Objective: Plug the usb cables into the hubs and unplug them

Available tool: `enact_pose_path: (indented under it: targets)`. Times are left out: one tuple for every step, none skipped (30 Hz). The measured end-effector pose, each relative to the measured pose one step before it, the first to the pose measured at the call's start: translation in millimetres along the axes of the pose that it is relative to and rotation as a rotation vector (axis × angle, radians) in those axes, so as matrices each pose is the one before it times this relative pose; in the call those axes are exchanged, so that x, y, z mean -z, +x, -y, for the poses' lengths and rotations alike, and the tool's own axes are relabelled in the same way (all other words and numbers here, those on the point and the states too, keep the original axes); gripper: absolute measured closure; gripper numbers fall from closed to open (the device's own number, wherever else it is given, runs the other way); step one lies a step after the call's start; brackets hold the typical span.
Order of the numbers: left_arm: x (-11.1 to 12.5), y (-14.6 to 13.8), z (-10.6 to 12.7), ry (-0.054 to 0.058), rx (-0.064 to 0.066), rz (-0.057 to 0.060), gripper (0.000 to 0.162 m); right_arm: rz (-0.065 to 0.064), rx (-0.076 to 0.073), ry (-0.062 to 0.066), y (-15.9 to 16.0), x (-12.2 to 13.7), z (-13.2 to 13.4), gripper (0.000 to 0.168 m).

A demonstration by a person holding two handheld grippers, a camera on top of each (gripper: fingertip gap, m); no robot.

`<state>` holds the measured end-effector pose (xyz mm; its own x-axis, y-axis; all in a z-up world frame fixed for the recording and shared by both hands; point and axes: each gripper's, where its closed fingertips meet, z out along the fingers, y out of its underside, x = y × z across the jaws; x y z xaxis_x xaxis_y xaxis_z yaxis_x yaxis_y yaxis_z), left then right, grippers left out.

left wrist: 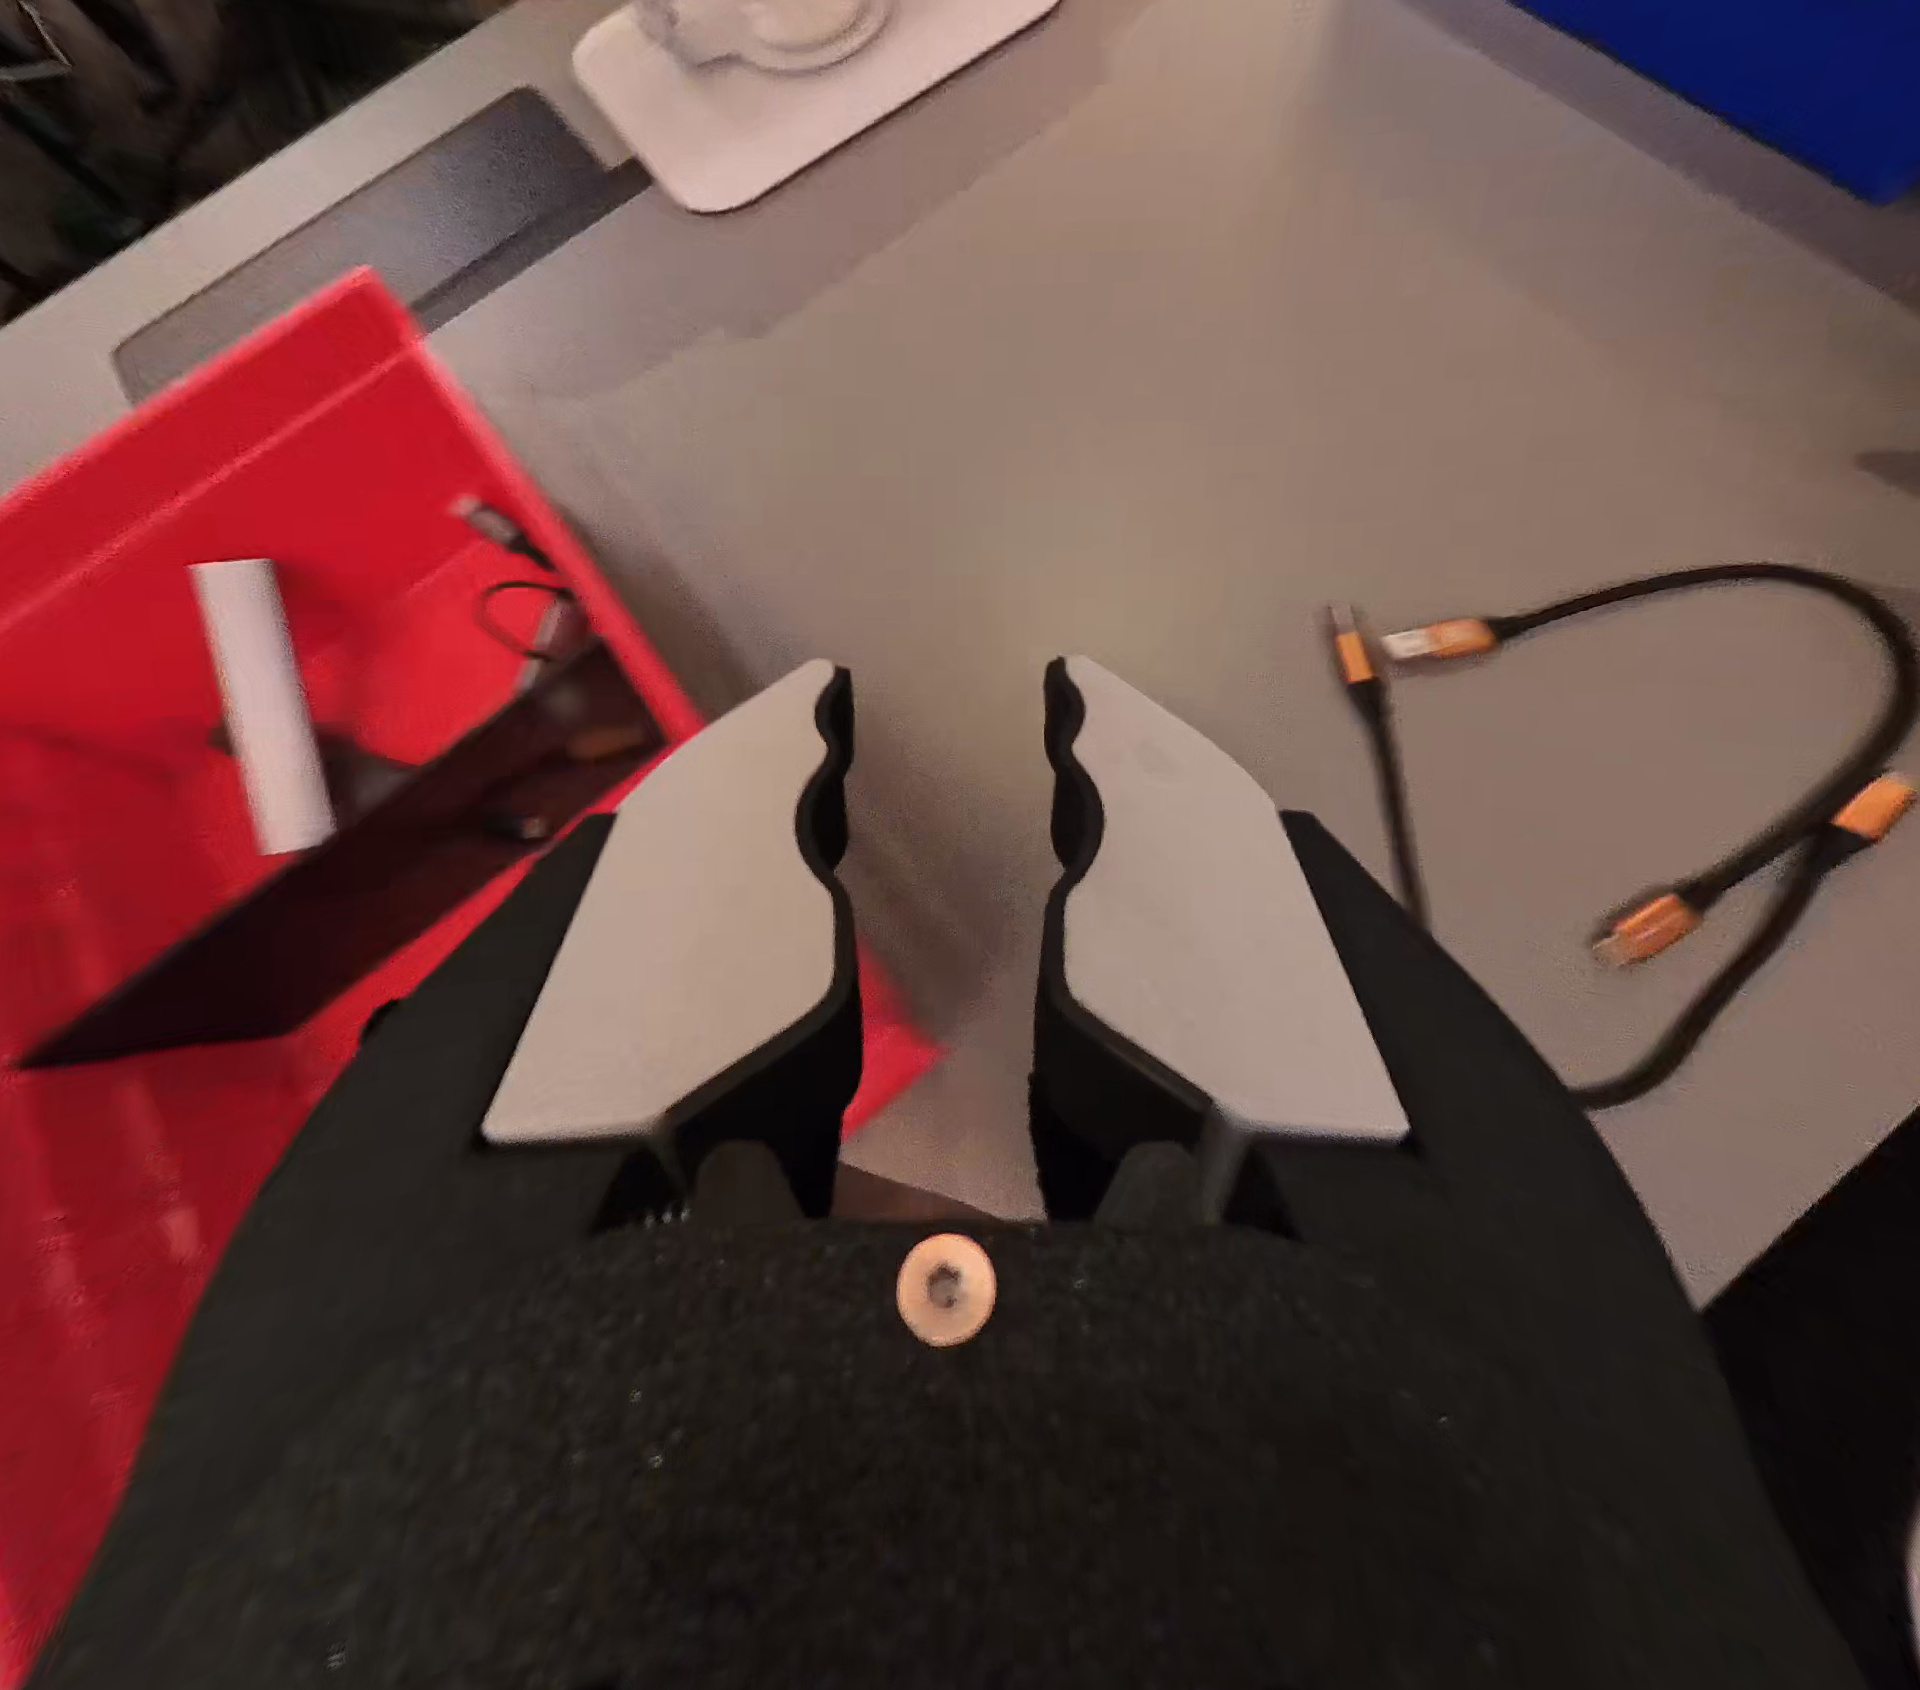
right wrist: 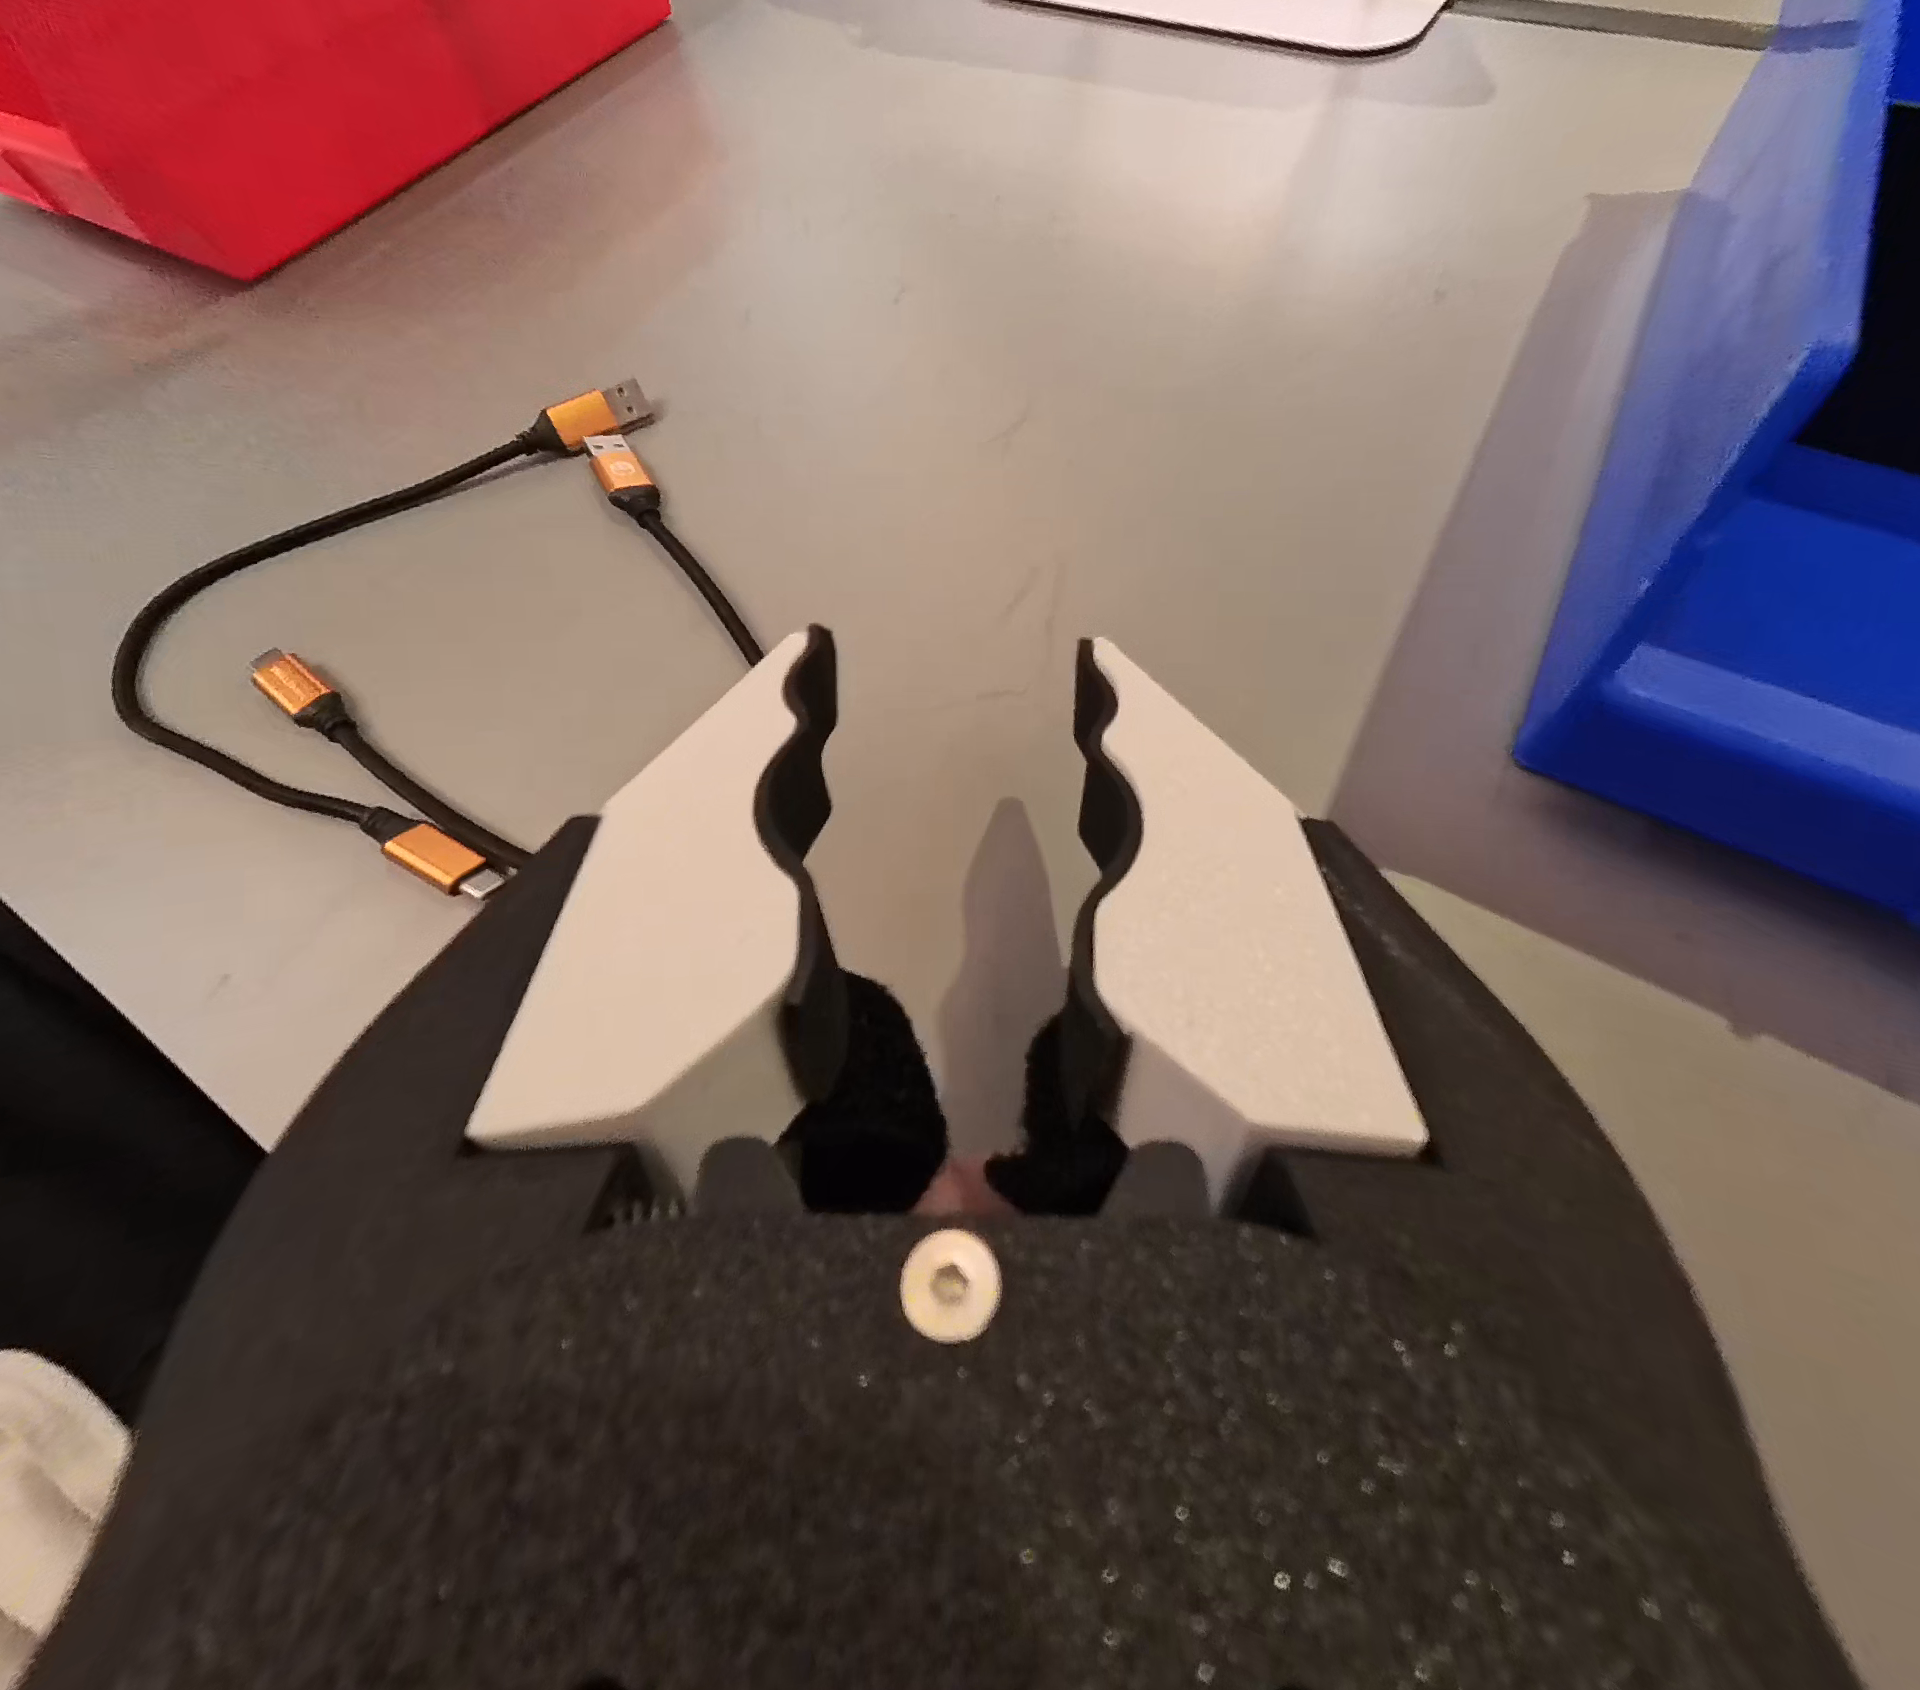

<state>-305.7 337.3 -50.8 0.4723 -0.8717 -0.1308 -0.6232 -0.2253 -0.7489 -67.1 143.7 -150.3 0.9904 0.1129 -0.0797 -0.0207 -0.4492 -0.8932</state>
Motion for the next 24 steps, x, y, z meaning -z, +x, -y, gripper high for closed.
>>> enact_pose_path:
  targets:
    - [-1.44,-26.07,-1.50,-0.0574,-0.0054,-0.0001,0.129,0.0009,0.0022,-0.0032,-0.40,-0.33,-0.32,0.122]
    - [-5.59,-31.86,-4.06,-0.0643,-0.0043,0.0349,0.133,-0.0008,0.0026,-0.0033,-0.13,-0.33,-0.33,0.120]
    - [-9.87,-34.92,-6.10,-0.0725,-0.0071,0.0630,0.130,0.0007,0.0042,-0.0034,-0.53,-0.36,-0.35,0.118]
    - [-14.14,-31.93,-6.58,-0.0759,-0.0146,0.0614,0.127,-0.0009,0.0040,-0.0047,-0.40,-0.41,-0.56,0.116]
    - [-17.24,-26.64,-5.31,-0.0690,-0.0152,0.0466,0.125,-0.0003,0.0036,-0.0068,-0.36,-0.65,-0.76,0.113]
    - [-18.19,-20.55,-4.07,-0.0658,-0.0040,0.0286,0.123,-0.0021,0.0020,-0.0087,0.03,-0.84,-1.04,0.109]
    - [-17.51,-14.08,-1.61,-0.0581,0.0030,0.0090,0.120,-0.0018,0.0004,-0.0075,0.16,-0.83,-0.78,0.106]
    - [-15.86,-8.51,0.89,-0.0422,0.0008,-0.0039,0.118,-0.0036,-0.0024,-0.0062,0.66,-0.51,-0.78,0.102]
    - [-14.17,-5.55,2.41,-0.0288,-0.0014,-0.0051,0.119,-0.0040,-0.0040,-0.0018,0.83,-0.17,-0.28,0.099]
    - [-12.95,-4.46,2.61,-0.0243,-0.0025,0.0015,0.119,-0.0028,-0.0041,0.0021,0.65,0.28,0.33,0.098]
    - [-11.87,-2.34,1.85,-0.0258,-0.0028,0.0000,0.118,-0.0006,-0.0025,0.0060,0.29,0.66,0.62,0.098]
    - [-10.58,-0.02,1.10,-0.0245,-0.0018,-0.0067,0.116,-0.0012,-0.0011,0.0082,0.32,0.90,1.05,0.098]
    - [-9.36,1.35,0.83,-0.0195,-0.0030,-0.0086,0.117,0.0010,0.0003,0.0080,-0.18,0.82,0.95,0.098]
    - [-7.96,1.00,0.47,-0.0144,-0.0035,-0.0026,0.117,0.0019,0.0015,0.0076,-0.43,0.83,0.89,0.098]
    - [-6.83,-1.04,-0.29,-0.0129,-0.0050,0.0113,0.120,0.0042,0.0037,0.0079,-0.91,0.91,1.00,0.098]
    - [-6.05,-3.28,-1.05,-0.0124,-0.0057,0.0244,0.123,0.0078,0.0061,0.0072,-1.64,0.78,0.85,0.100]
    - [-5.00,-2.67,-1.56,-0.0094,-0.0046,0.0188,0.131,0.0102,0.0083,0.0059,-2.20,0.63,0.77,0.101]
    - [-3.00,-0.22,-1.58,-0.0061,-0.0024,-0.0009,0.135,0.0124,0.0103,0.0038,-2.72,0.39,0.54,0.104]
    - [0.11,0.07,-0.86,0.0032,0.0015,-0.0061,0.135,0.0132,0.0103,0.0035,-3.13,0.30,0.65,0.104]
    - [3.83,-1.32,0.75,0.0207,-0.0005,0.0048,0.135,0.0156,0.0084,0.0035,-3.62,0.37,0.64,0.105]
    - [7.46,-2.44,2.16,0.0369,-0.0092,0.0176,0.136,0.0187,0.0076,0.0033,-4.24,0.47,0.67,0.106]
    - [11.22,-3.80,3.51,0.0465,-0.0252,0.0385,0.136,0.0171,0.0052,0.0031,-4.15,0.34,1.15,0.107]
    - [15.06,-4.65,4.63,0.0525,-0.0481,0.0597,0.137,0.0172,0.0024,0.0032,-4.16,0.37,1.71,0.107]
    - [18.77,-4.70,6.11,0.0564,-0.0595,0.0714,0.137,0.0214,0.0010,0.0053,-4.79,0.51,2.87,0.107]
